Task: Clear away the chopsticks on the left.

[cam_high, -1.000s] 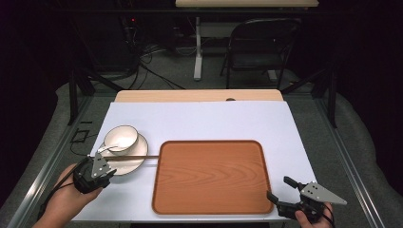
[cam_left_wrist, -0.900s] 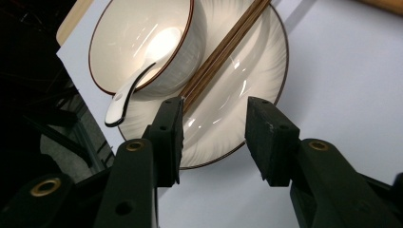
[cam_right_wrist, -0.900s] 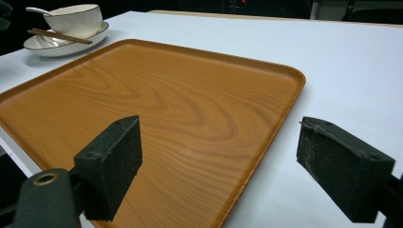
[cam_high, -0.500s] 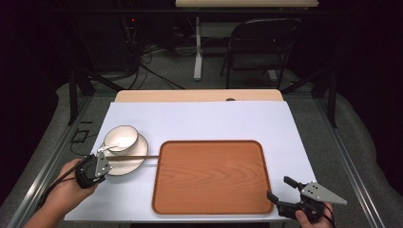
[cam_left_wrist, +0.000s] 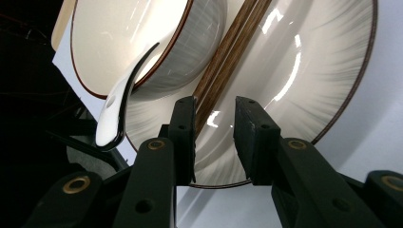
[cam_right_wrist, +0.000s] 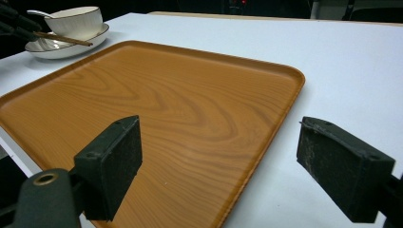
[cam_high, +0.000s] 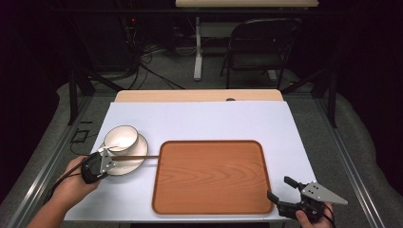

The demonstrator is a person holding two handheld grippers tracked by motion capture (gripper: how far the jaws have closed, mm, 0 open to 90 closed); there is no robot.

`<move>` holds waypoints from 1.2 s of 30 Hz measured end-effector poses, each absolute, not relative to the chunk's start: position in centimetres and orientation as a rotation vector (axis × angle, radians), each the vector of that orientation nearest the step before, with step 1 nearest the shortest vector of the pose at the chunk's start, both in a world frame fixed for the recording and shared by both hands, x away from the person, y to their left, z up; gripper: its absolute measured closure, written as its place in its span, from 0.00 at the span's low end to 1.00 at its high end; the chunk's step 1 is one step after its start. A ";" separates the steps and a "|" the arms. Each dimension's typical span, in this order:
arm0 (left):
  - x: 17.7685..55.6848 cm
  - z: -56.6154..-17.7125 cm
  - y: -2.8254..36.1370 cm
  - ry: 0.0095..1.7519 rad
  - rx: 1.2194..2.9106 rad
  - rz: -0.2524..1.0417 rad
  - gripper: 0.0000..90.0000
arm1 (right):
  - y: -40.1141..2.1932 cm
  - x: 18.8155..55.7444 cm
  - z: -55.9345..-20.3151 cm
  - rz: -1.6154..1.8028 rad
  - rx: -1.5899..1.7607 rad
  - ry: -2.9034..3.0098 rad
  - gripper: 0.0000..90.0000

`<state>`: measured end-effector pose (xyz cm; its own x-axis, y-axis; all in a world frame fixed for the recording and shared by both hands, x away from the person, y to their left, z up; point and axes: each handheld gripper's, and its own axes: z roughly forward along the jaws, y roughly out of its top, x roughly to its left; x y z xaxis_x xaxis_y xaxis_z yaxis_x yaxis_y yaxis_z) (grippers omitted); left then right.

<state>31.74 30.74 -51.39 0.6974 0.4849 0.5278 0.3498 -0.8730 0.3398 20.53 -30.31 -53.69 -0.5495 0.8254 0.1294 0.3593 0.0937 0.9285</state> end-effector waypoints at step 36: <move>32.9 -52.2 30.0 0.596 2.762 0.895 0.80 | -30.4 20.5 -53.7 1.457 1.166 1.945 0.16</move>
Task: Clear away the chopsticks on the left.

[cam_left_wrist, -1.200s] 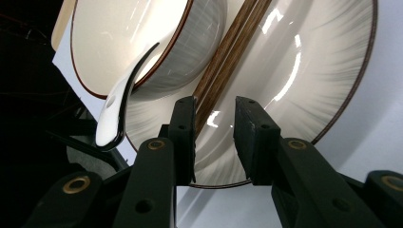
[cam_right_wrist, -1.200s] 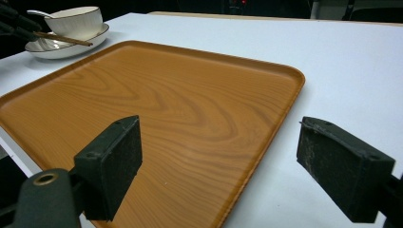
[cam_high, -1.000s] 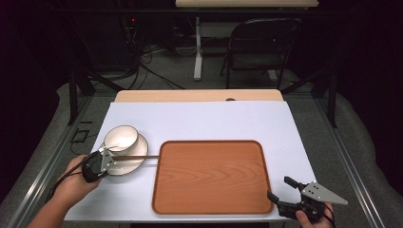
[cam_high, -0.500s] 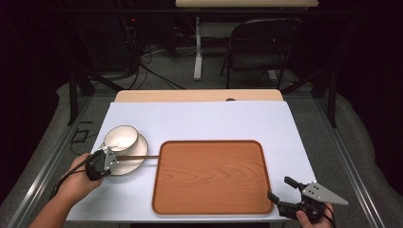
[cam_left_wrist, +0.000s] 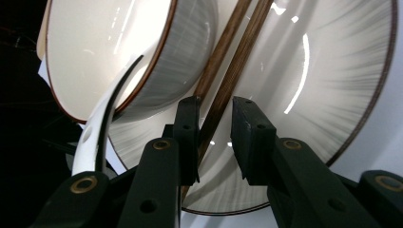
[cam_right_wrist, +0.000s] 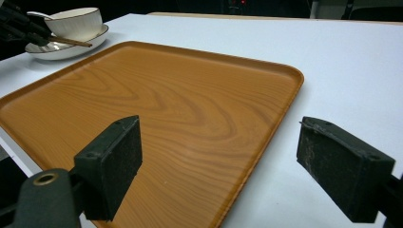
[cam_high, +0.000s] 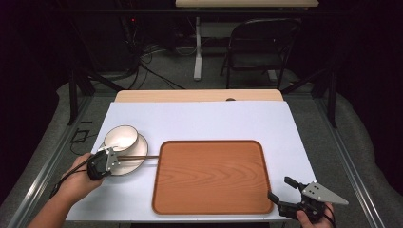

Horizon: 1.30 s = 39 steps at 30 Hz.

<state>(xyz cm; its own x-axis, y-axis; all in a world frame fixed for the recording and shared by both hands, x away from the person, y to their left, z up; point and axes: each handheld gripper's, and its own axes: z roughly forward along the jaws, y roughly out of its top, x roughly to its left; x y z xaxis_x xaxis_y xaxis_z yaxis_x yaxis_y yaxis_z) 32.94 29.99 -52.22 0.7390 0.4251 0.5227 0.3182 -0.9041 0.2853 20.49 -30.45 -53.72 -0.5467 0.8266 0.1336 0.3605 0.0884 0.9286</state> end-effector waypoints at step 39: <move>30.9 -49.3 28.4 0.467 2.879 0.888 0.93 | -30.6 20.6 -53.7 1.470 1.184 1.939 0.16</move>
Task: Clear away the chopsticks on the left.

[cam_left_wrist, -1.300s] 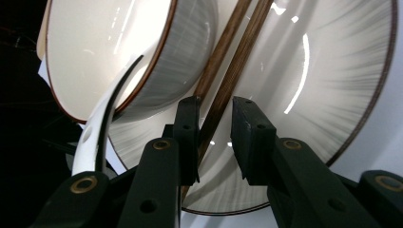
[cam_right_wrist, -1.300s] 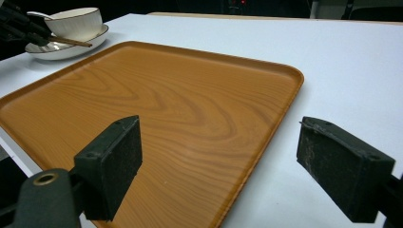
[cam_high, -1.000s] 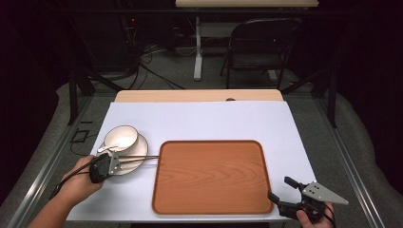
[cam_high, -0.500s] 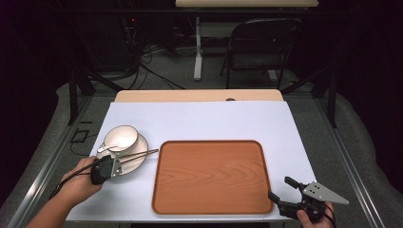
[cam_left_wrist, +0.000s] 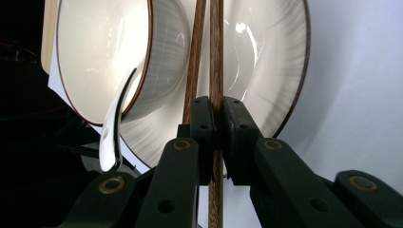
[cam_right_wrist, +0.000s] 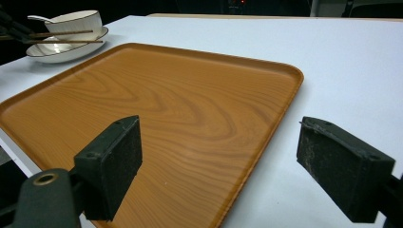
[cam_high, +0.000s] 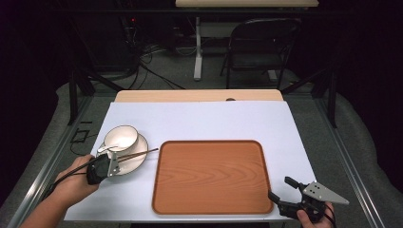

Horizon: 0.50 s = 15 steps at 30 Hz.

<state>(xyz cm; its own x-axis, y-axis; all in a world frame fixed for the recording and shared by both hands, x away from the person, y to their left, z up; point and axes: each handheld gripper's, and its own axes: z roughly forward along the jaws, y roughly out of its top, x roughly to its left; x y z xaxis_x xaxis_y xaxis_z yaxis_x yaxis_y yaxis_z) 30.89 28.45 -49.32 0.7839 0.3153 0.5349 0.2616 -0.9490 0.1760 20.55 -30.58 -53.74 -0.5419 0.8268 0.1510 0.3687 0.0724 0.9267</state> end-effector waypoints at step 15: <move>30.8 -46.4 26.6 0.883 2.679 0.539 0.93 | -30.6 20.6 -53.7 1.471 1.182 1.942 0.16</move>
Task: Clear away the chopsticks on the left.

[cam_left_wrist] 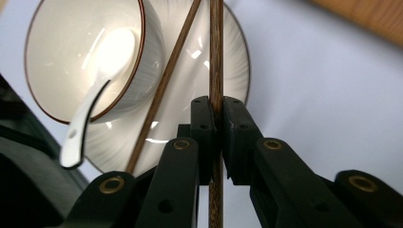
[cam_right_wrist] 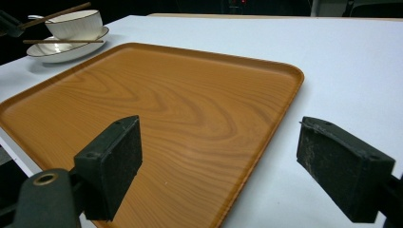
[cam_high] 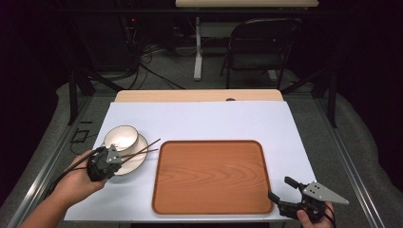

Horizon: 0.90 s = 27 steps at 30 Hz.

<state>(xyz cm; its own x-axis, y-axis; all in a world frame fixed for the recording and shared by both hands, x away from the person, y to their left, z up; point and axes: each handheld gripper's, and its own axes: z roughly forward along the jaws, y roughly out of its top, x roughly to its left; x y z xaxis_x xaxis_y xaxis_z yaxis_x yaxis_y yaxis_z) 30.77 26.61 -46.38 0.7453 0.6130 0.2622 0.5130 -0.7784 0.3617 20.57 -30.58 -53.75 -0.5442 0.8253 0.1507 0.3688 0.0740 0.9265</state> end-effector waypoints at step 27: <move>32.1 -47.4 23.1 1.620 1.925 -0.252 0.93 | -30.7 20.6 -53.8 1.481 1.183 1.943 0.16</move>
